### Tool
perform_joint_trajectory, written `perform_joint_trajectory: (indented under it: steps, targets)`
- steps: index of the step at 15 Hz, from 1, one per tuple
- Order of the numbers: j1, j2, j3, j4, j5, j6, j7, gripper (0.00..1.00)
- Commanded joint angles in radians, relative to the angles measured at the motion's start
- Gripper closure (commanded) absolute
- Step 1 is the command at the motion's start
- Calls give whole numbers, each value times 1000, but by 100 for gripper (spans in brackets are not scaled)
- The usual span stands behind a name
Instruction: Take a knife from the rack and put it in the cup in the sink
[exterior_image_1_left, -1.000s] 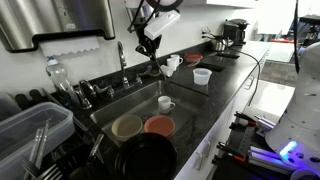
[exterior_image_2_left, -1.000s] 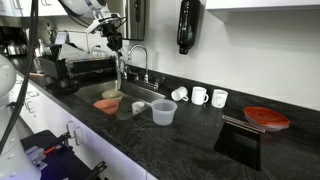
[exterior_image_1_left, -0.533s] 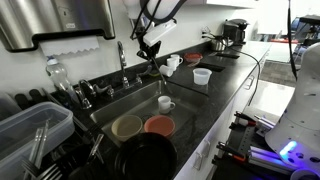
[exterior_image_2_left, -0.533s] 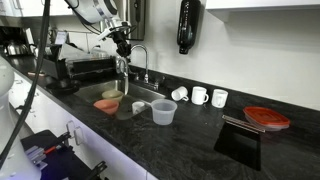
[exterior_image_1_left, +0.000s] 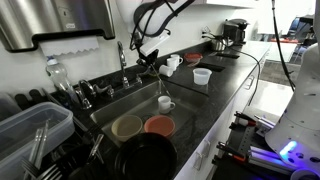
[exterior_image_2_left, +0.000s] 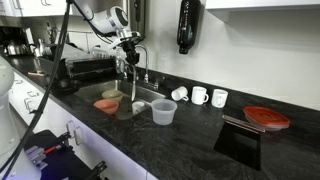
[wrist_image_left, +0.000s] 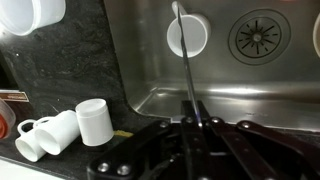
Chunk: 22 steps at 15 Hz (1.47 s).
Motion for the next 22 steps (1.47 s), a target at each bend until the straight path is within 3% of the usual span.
perform_joint_trajectory:
  steps: [1, 16, 22]
  targets:
    - [15, 53, -20, 66, -17, -7, -25, 99]
    - [62, 217, -69, 201, -22, -4, -86, 99]
    - [66, 225, -79, 177, -16, 6, -105, 99]
